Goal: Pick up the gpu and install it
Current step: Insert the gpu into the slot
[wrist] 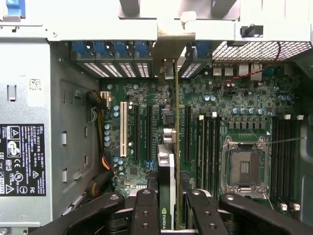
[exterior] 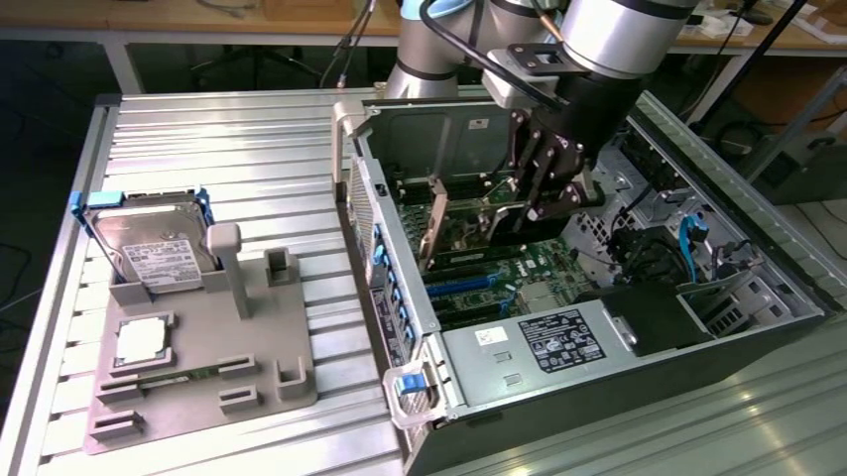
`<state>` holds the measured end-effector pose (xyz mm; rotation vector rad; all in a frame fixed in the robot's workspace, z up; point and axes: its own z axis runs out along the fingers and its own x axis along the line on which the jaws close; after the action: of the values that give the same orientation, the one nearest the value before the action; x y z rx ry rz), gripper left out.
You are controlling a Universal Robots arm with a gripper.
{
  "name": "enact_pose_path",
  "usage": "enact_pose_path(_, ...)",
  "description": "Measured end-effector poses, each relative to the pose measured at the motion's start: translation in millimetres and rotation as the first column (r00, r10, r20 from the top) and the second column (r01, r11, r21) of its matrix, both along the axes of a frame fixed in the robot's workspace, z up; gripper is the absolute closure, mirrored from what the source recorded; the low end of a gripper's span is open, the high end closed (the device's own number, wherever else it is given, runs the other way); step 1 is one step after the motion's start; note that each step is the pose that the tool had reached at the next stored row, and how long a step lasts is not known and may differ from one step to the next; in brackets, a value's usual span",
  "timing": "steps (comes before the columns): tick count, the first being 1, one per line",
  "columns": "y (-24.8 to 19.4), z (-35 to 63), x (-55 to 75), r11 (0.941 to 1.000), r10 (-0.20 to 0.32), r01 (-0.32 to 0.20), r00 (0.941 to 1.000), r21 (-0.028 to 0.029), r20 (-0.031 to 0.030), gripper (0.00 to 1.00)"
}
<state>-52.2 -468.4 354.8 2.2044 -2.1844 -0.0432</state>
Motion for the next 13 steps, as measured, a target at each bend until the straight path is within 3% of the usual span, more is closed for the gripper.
enact_pose_path(13,0.0,-2.0,0.0,1.0,0.0,0.0,1.0,-0.0002,0.0,0.73)
